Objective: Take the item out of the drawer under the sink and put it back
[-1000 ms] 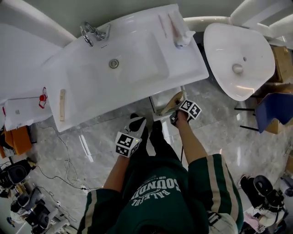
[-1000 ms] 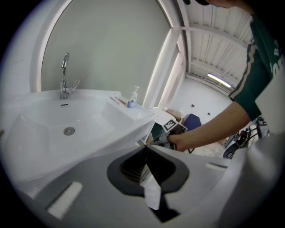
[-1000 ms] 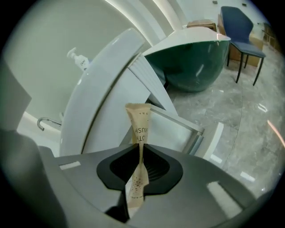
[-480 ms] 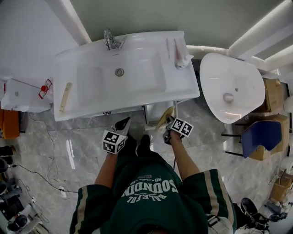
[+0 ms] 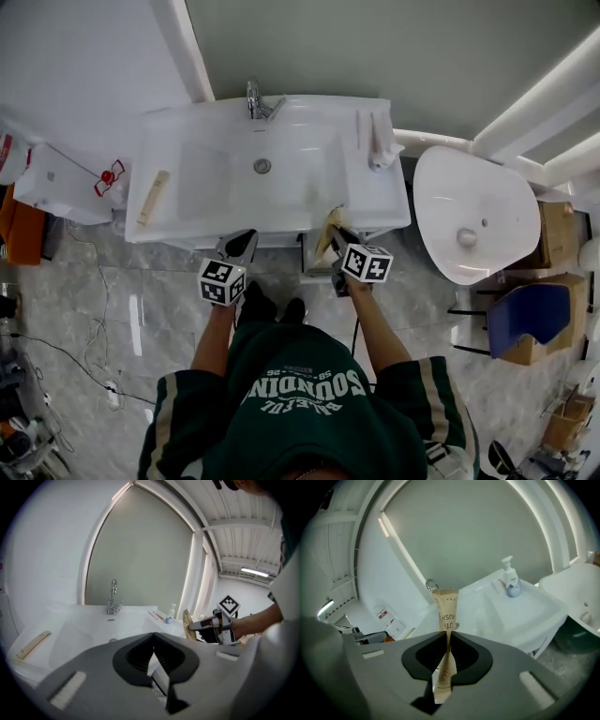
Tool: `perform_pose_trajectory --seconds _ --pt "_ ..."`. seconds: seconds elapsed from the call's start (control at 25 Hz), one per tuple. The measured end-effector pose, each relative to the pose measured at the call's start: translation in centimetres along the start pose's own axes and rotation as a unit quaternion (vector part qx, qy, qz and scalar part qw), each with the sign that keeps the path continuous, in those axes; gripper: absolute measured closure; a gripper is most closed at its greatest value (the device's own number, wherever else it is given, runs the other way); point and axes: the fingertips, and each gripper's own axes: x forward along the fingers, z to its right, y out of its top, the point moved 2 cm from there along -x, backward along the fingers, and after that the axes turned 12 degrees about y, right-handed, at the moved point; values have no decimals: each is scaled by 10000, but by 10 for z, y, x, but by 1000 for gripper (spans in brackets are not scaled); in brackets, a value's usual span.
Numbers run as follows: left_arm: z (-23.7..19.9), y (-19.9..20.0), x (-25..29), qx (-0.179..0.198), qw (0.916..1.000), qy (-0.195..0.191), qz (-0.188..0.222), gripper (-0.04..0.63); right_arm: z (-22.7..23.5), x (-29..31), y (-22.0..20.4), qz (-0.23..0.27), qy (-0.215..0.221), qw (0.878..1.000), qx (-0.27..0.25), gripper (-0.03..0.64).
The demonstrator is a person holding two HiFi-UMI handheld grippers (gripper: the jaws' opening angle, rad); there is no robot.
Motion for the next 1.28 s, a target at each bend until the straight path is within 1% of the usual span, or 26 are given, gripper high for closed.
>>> perform_pose_trajectory --seconds 0.12,0.24,0.36,0.56,0.68,0.84,1.28 --pt "-10 13 -5 -36 9998 112 155 545 -28 10 28 118 215 9986 -468 583" --pt "-18 30 -10 -14 9991 198 363 545 -55 14 56 304 451 9944 -909 583" --pt "-27 48 -16 3 9980 271 568 545 -81 11 83 542 643 9884 -1262 583" --pt "-41 79 -26 28 9948 380 942 545 -118 -7 123 1121 853 9750 -1720 583" --pt "-45 89 -29 19 9939 390 1033 545 -126 -13 134 1280 907 9718 -1762 583" --pt "-41 88 -26 -6 9946 309 989 545 -122 -14 134 1313 868 9736 -1651 583" --pt "-24 70 -15 30 9973 38 738 545 -100 -15 102 969 654 9805 -1578 583"
